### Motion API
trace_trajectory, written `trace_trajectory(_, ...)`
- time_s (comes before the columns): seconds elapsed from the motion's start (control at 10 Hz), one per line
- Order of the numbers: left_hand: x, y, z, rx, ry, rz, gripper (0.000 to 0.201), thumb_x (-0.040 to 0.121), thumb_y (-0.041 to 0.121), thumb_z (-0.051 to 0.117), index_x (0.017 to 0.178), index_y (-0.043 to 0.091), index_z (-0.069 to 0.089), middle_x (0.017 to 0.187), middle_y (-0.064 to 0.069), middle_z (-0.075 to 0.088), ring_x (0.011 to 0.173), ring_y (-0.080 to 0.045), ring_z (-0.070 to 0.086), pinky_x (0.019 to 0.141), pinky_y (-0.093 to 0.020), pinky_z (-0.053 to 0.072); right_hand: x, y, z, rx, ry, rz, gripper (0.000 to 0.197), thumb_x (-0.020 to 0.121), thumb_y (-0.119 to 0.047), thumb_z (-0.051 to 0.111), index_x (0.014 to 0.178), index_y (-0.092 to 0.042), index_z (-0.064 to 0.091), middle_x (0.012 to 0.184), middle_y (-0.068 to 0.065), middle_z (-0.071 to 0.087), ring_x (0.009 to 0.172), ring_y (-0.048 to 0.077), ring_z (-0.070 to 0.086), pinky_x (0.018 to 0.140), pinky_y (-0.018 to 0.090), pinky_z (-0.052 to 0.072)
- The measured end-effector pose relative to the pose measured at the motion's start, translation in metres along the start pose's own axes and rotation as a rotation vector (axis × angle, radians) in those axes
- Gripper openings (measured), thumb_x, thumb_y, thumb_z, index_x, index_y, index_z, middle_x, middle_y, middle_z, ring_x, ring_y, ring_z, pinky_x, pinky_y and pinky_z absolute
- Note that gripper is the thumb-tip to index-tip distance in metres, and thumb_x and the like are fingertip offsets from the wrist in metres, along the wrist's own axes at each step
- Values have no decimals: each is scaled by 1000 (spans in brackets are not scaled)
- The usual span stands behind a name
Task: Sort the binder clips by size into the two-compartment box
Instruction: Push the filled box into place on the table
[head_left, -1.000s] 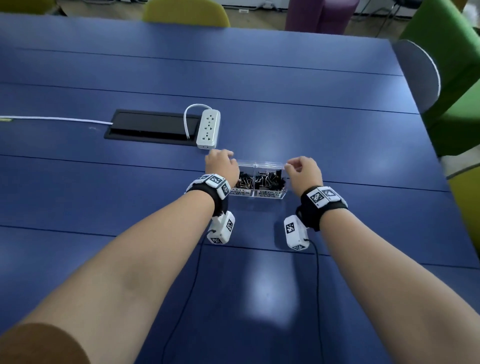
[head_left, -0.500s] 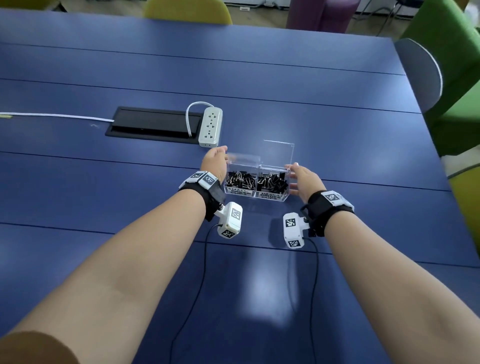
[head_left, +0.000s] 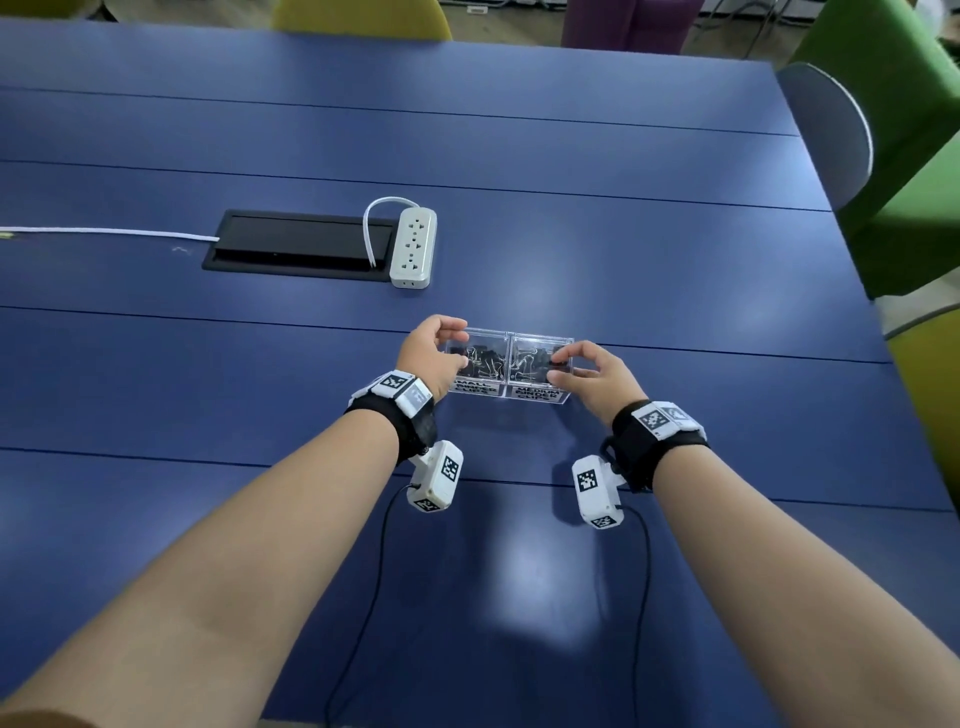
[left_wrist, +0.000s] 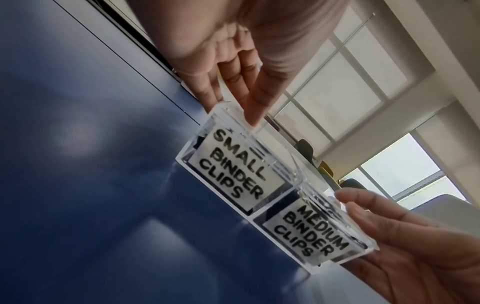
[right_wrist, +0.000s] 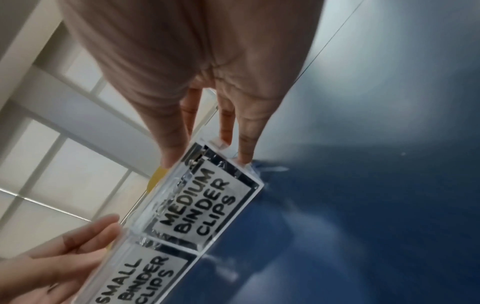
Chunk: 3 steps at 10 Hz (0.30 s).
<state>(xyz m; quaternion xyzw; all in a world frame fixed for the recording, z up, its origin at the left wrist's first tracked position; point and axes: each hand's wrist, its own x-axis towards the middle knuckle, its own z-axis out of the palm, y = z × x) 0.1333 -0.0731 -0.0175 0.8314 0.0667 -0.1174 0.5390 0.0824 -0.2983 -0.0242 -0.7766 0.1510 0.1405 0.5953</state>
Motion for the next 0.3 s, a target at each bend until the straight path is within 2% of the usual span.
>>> trace_trajectory(0.1,-6,5,2,29,10,12,41,79,-10,62,113,12,60,102,2,63,93,-13,52,55,7,38,-1,-3,2,-80,11,-55,16,83,-15,68,86,-26,56,94,1,65,72,12,58,58,16,40)
trace_trajectory(0.2,-5,9,0,61,13,55,41,79,-11,60,113,12,61,103,2,63,91,-11,53,54,7,39,1,-5,5,-210,15,-89,18,84,-24,66,82,-36,53,112,2,63,91,19,64,75,25,45)
trace_trajectory(0.3,-7,10,-11,-12,80,42,32,79,-6,63,106,11,63,95,0,64,88,-12,58,66,-5,46,-7,-8,-5,-225,95,-87,10,84,-39,62,92,-37,56,119,-2,62,94,17,63,76,28,46)
